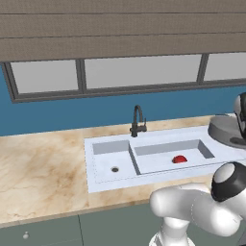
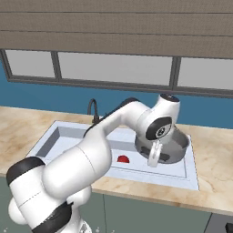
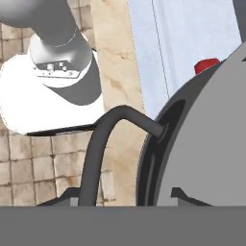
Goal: Dump the onion from the pot into the sink. Then turn on the water and wash the onion. Then turn off the water and put the onion back in the pot.
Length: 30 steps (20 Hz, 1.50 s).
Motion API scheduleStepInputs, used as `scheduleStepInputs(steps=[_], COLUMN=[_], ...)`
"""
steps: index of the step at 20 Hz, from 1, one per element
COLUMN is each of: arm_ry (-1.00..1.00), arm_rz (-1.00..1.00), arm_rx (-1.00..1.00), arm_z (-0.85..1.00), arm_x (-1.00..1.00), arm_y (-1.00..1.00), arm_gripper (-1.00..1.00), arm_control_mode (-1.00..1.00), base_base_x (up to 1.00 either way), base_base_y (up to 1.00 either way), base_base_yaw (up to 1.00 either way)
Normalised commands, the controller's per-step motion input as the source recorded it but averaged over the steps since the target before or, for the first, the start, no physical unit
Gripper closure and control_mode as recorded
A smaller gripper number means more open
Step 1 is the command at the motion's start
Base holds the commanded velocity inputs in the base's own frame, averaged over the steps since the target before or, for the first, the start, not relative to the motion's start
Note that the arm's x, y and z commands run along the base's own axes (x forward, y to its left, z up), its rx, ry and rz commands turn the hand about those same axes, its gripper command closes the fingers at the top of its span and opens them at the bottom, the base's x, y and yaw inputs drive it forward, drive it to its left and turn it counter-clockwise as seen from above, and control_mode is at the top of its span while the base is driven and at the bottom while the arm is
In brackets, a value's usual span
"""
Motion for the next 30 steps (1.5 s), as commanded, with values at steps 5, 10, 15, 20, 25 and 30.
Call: scheduleStepInputs(steps=[5, 10, 15, 20, 25, 30], arm_ry=[0.15, 0.1, 0.06, -0.03, -0.05, -0.01], arm_rz=[-0.53, -0.49, -0.32, -0.15, -0.11, -0.1], arm_rx=[0.0, 0.0, -0.01, -0.13, -0.15, -0.13], arm_z=[0.0, 0.0, -0.27, -0.43, -0.35, -0.21], arm_x=[0.0, 0.0, 0.0, 0.06, 0.22, 0.17], arm_y=[0.0, -0.04, -0.06, -0.01, -0.05, -0.15], arm_gripper=[1.0, 1.0, 1.0, 1.0, 1.0, 1.0], arm_control_mode=[-1.0, -1.0, -1.0, -1.0, -1.0, -1.0], base_base_x=[0.0, 0.0, 0.0, 0.0, 0.0, 0.0], base_base_y=[0.0, 0.0, 0.0, 0.0, 0.0, 0.0], base_base_yaw=[0.0, 0.0, 0.0, 0.0, 0.0, 0.0])
